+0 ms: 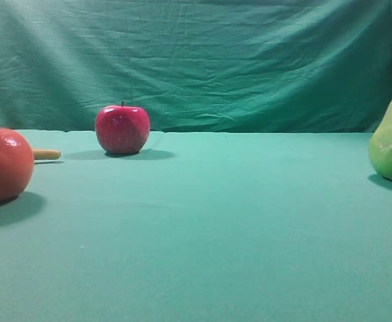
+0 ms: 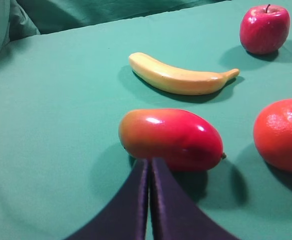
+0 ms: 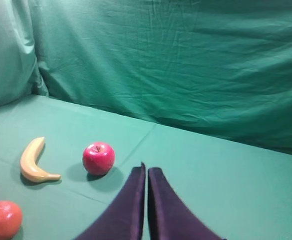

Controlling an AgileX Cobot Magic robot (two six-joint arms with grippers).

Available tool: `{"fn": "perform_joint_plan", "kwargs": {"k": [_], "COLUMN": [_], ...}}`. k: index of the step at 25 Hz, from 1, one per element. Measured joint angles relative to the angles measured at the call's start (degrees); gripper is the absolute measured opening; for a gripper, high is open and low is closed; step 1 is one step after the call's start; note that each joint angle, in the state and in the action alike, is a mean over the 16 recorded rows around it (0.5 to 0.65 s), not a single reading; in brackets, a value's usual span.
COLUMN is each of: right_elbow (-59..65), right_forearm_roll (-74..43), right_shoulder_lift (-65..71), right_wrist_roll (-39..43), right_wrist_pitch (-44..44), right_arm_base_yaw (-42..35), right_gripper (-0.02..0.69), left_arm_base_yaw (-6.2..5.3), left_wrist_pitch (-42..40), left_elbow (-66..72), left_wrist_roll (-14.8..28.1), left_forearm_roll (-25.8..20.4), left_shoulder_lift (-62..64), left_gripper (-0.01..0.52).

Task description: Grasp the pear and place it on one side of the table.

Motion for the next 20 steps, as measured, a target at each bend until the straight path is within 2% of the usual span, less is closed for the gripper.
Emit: {"fn": "perform_joint_plan", "kwargs": {"k": [11, 20], "right_elbow": [10.65, 25.97], "right_forearm_roll": [-17.87, -25.84], "right_shoulder_lift": [-10.33, -22.28], "right_wrist_roll": [19.40, 22.07], "right_wrist_pitch": [1.53, -0.95], "right_arm_base_yaw": [-6.28, -13.31], "right_gripper": [0.000, 0.000], "left_arm_base_yaw": [0.00, 0.00], "left_wrist_pitch": [0.00, 0.00], "left_elbow": [0.00, 0.00], "left_wrist_roll": [0.00, 0.00], "left_forearm_roll": [0.00, 0.00], "left_shoulder_lift": [0.00, 0.00], "left_gripper": [0.000, 0.000]}}
